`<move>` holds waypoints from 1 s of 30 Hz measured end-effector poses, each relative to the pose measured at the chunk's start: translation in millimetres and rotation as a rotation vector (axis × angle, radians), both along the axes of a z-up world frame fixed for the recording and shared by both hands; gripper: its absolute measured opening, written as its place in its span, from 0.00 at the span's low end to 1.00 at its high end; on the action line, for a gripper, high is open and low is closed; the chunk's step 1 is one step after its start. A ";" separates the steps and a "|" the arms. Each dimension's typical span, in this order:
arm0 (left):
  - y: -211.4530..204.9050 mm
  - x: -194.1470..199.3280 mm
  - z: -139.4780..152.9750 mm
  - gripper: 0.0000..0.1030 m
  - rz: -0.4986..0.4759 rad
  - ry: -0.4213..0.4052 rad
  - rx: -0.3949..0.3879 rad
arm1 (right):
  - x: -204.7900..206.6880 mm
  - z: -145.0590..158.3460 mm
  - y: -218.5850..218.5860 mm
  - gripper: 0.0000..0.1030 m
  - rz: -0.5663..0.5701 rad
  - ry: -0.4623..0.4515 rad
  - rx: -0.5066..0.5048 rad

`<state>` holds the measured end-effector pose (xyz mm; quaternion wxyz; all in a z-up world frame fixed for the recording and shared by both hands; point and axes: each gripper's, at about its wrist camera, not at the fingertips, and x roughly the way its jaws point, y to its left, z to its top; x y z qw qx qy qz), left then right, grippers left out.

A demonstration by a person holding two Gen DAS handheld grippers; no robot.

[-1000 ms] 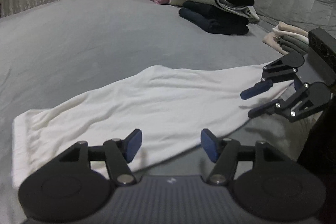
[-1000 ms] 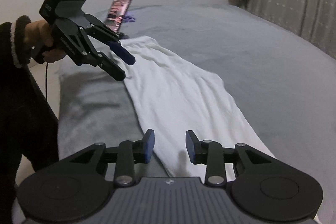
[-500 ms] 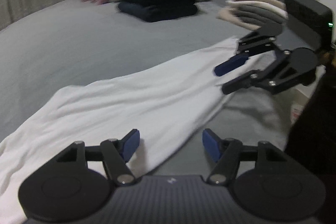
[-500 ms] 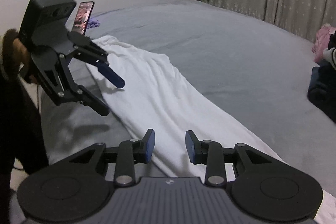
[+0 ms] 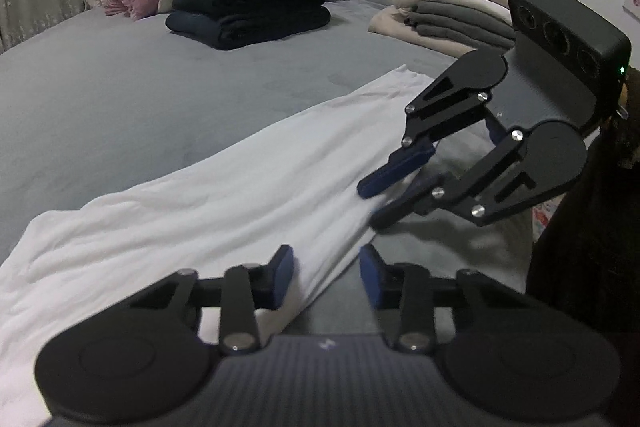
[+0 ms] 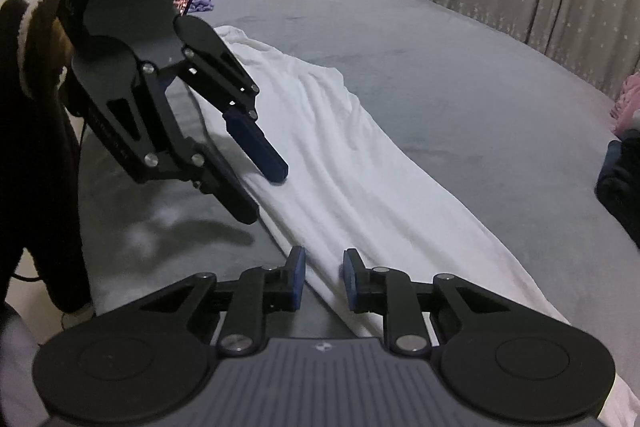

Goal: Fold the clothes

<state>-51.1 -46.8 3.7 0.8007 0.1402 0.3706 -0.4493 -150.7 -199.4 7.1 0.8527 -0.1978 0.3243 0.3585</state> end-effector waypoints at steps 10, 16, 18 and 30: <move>-0.3 -1.3 -2.6 0.09 -0.050 0.062 0.008 | -3.7 8.2 -10.7 0.02 0.019 0.048 0.033; 7.3 1.2 3.6 0.58 -0.034 0.096 -0.034 | 2.2 6.2 -12.6 0.10 0.001 0.134 0.027; 17.1 1.3 11.5 0.66 0.008 0.051 -0.043 | 6.3 12.4 -18.4 0.16 -0.026 0.136 0.075; 92.8 55.1 17.9 0.77 0.523 0.129 -0.176 | 58.2 25.1 -12.4 0.26 -0.238 0.100 0.201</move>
